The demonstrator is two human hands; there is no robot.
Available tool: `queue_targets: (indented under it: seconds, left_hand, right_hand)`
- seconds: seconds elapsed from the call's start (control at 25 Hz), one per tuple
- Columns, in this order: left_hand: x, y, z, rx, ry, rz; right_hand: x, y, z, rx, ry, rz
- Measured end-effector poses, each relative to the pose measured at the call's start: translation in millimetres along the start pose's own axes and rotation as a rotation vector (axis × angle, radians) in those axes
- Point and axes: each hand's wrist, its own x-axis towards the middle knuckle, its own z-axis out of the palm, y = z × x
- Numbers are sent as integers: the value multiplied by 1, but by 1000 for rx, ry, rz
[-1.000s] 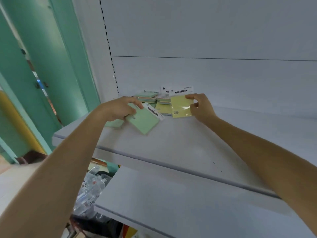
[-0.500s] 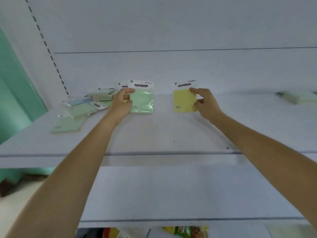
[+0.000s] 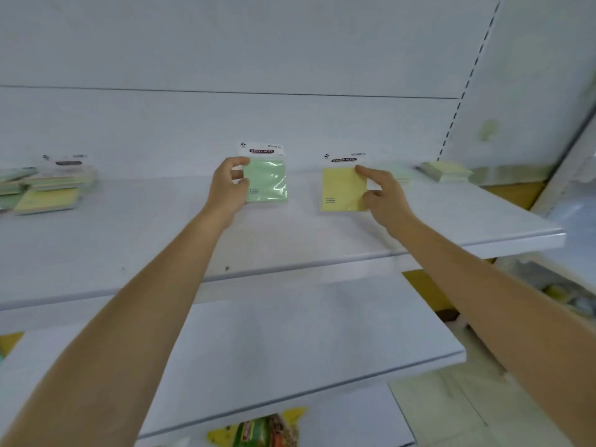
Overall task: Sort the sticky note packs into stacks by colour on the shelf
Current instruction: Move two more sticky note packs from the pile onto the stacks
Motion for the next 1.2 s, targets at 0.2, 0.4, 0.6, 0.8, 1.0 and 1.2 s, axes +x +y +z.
queue_targets:
  seconds: [0.2,0.4,0.6,0.8,1.0,1.2]
  left_hand:
    - [-11,28,125,-16,-61,14]
    - [-3,44,203,-9,-97,22]
    - [27,43,249,6,-79,29]
    - [62,39,276,56,-3,17]
    - [73,32,296,185,14,-3]
    - [76,30,317,373,30,5]
  right_hand:
    - [14,49,-99,-25,53,25]
    - [34,89,-156,-23,73,53]
    - [67,114,-191,19,130,83]
    - [111,128,-216,42,201,98]
    - [156,136,-226,145,219,101]
    - [198,143,-231,180,212,100]
